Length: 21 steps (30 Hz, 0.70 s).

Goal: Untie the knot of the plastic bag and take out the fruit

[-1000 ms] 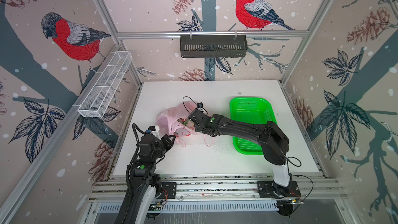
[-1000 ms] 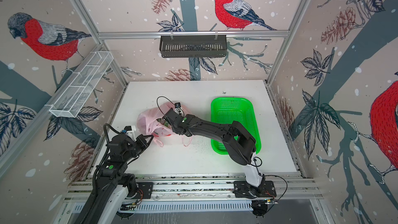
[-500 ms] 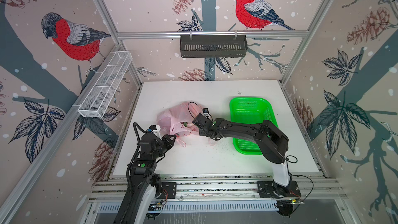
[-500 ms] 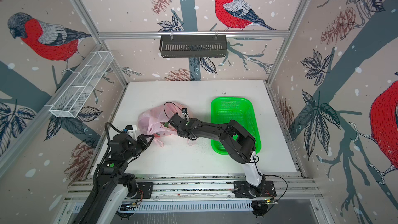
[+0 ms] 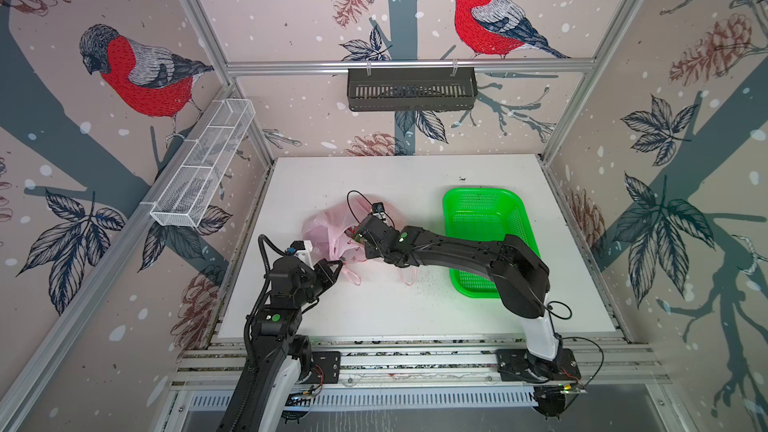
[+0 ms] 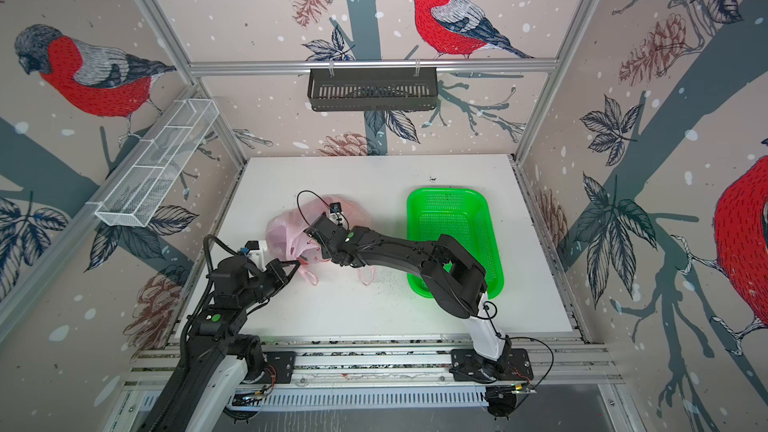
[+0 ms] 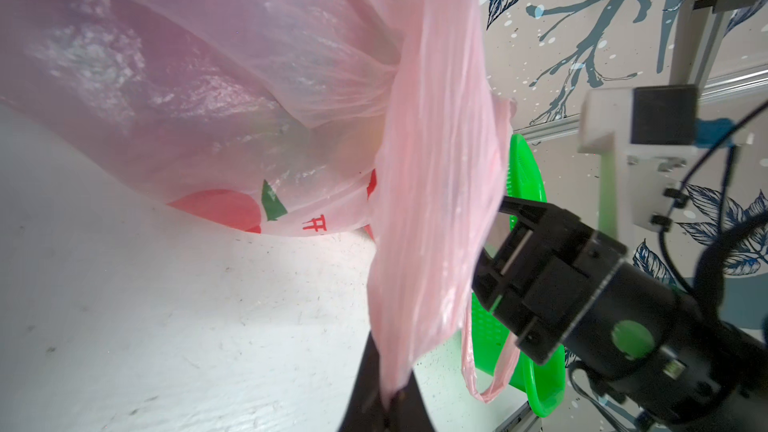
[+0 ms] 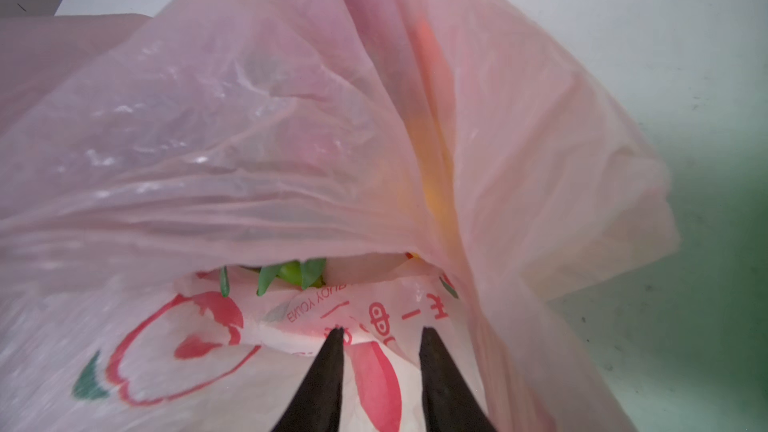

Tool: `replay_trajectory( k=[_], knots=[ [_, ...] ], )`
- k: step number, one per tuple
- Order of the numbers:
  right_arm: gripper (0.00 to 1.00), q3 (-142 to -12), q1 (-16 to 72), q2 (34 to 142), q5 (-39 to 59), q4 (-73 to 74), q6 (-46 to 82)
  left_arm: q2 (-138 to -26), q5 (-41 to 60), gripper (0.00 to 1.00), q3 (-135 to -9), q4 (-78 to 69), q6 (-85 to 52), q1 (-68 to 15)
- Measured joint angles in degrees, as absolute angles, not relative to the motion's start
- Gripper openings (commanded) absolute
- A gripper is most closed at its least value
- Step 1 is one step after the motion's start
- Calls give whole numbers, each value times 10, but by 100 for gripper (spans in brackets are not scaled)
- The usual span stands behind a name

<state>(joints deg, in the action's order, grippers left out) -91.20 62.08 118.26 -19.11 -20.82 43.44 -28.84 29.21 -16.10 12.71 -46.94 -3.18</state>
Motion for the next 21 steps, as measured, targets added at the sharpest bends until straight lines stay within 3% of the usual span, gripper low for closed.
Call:
replay_trajectory(
  k=[21],
  knots=[
    [49, -1024, 588, 1255, -187, -160, 414, -285, 317, 0, -163, 126, -460, -32]
  ],
)
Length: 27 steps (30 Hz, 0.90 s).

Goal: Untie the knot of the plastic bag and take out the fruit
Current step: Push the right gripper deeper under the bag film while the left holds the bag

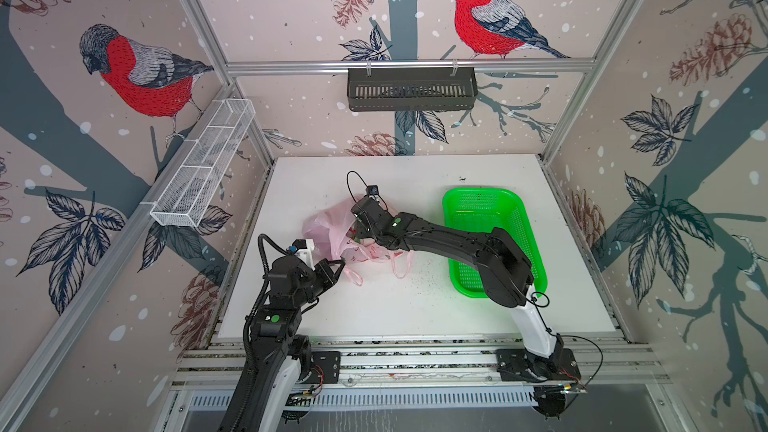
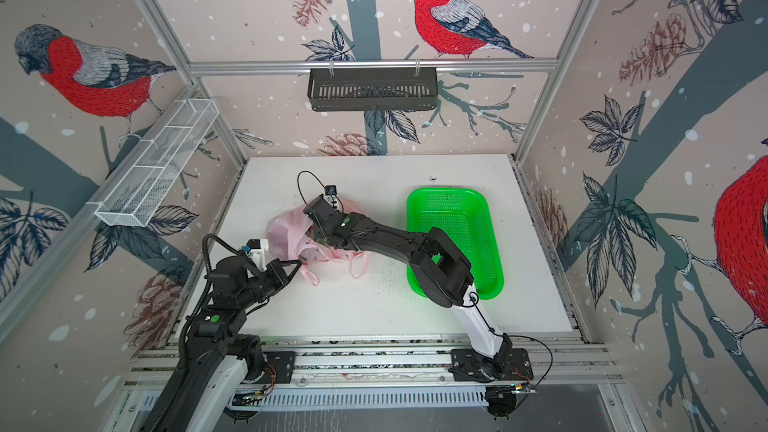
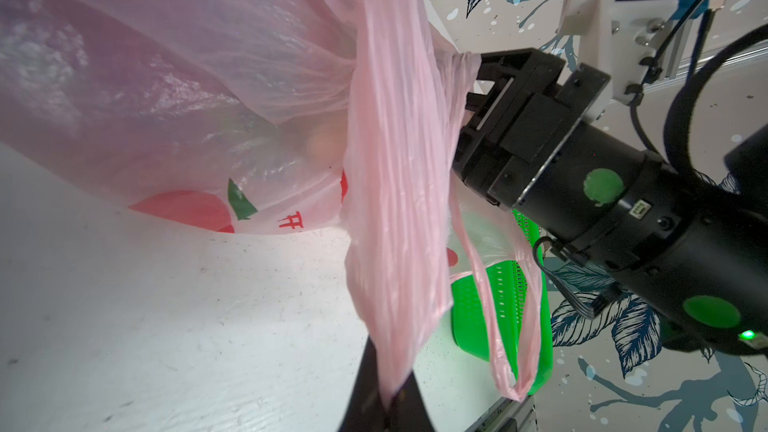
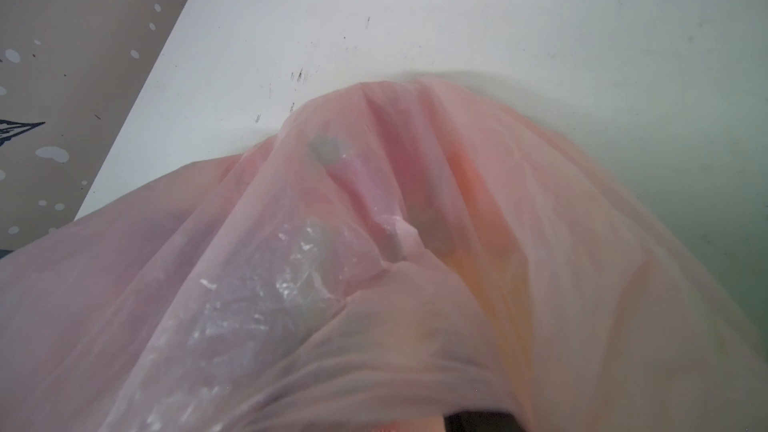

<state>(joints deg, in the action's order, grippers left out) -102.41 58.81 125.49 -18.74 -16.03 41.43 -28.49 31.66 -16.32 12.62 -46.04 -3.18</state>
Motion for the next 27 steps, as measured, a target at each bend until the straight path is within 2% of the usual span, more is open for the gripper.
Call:
replay_trajectory(
  k=[21, 27],
  knots=[
    [72, -1035, 568, 1276, -193, -171, 391, -288, 321, 0, -163, 122, -456, -32],
    [75, -1024, 565, 1279, -184, -178, 400, -295, 323, 0, -163, 120, -456, -32]
  ],
)
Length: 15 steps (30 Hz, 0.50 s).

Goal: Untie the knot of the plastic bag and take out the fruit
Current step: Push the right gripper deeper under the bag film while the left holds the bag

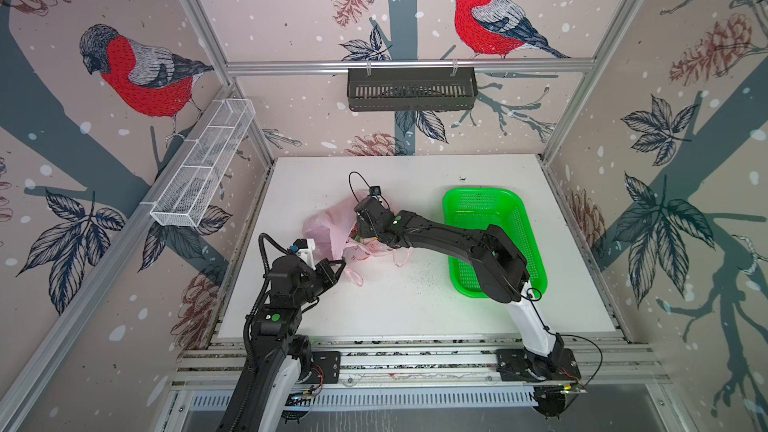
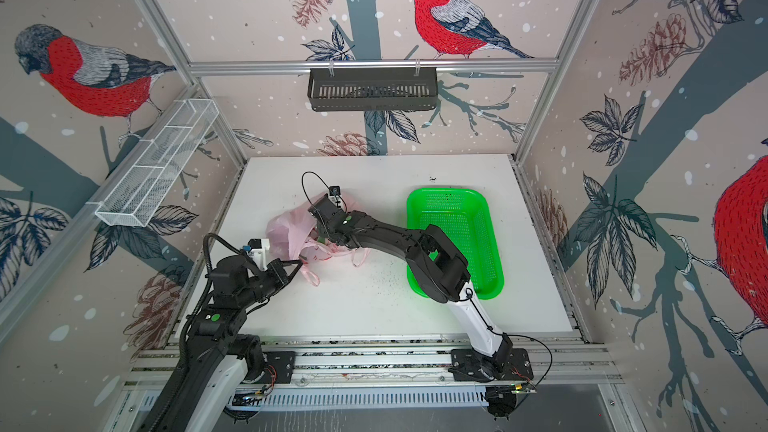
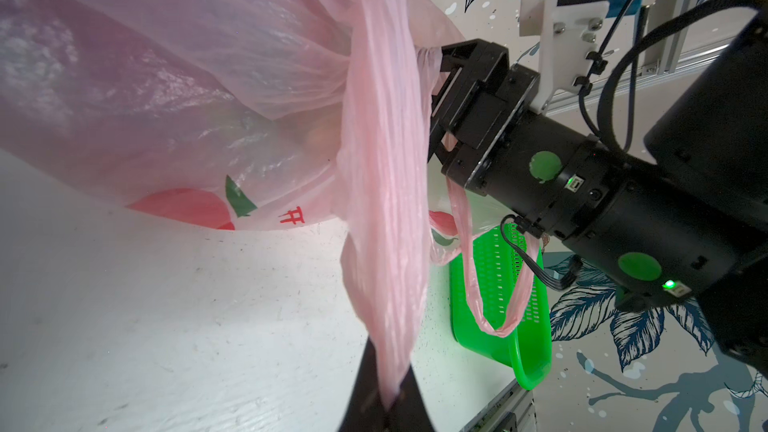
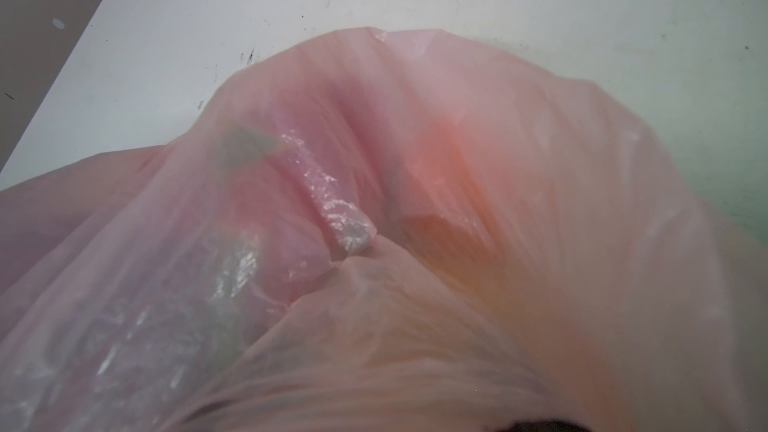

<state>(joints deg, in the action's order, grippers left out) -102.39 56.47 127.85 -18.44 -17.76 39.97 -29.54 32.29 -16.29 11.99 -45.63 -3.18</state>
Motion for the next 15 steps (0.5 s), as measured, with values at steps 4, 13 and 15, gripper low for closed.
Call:
replay_trajectory(
  k=[4, 13, 15],
  knots=[
    [77, -1018, 563, 1279, -184, -179, 404, -303, 323, 0, -163, 114, -455, -32],
    [80, -1005, 560, 1286, -181, -180, 414, -311, 322, 0, -164, 107, -452, -32],
    [80, -1000, 559, 1286, -180, -180, 418, -313, 321, 0, -164, 105, -452, -32]
  ],
)
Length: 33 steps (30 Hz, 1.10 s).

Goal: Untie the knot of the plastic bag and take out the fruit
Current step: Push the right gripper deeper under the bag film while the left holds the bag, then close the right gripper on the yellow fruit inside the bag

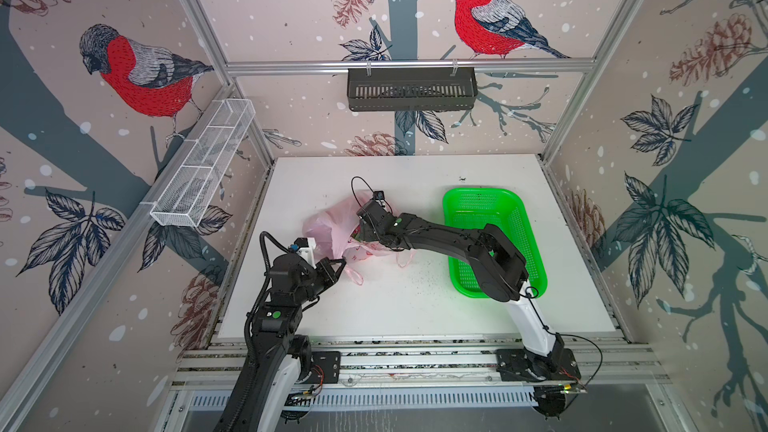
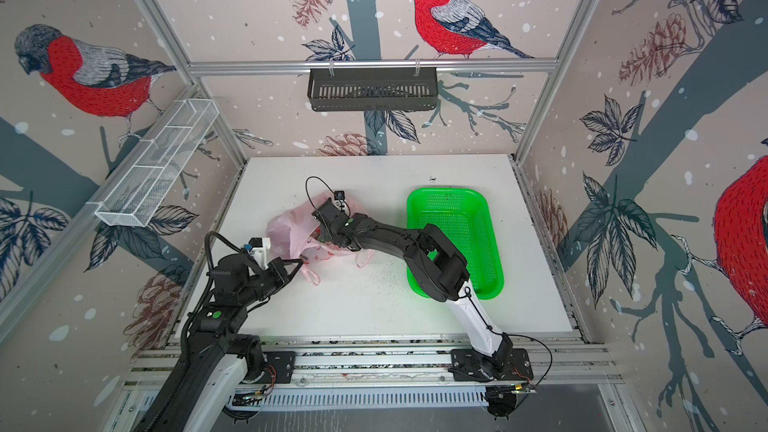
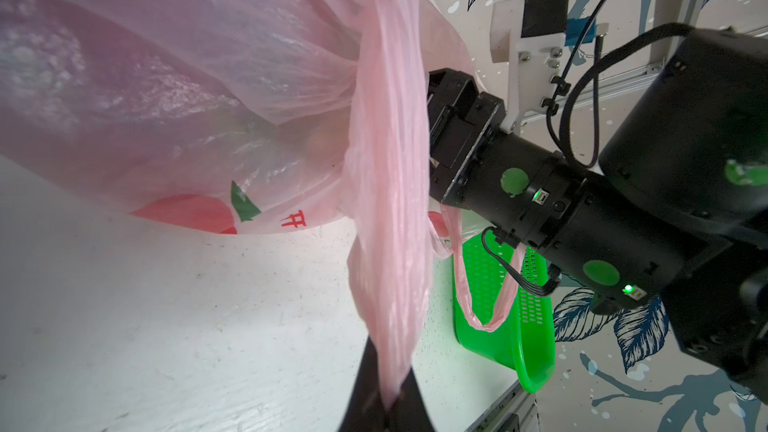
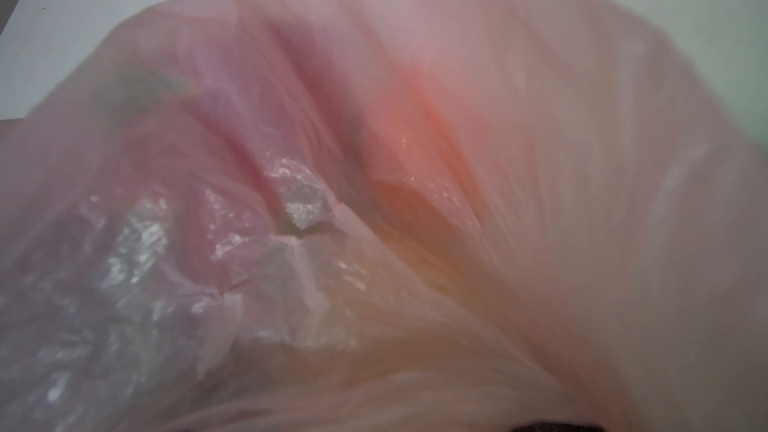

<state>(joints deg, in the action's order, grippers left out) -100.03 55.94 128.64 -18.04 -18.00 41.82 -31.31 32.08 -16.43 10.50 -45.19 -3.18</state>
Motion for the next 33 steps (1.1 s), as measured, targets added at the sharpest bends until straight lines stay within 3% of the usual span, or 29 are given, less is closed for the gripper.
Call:
replay_trajectory(
  k=[10, 16, 21, 33],
  knots=[
    [80, -982, 557, 1291, -180, -160, 418, -320, 318, 0, -164, 95, -452, -32],
    [75, -981, 556, 1293, -180, -143, 417, -323, 317, 0, -164, 95, -452, -32],
    [60, -981, 555, 1297, -180, -131, 415, -327, 315, 0, -164, 95, -452, -32],
    [34, -969, 561, 1292, -180, -118, 403, -335, 314, 0, -165, 93, -452, -32]
  ],
)
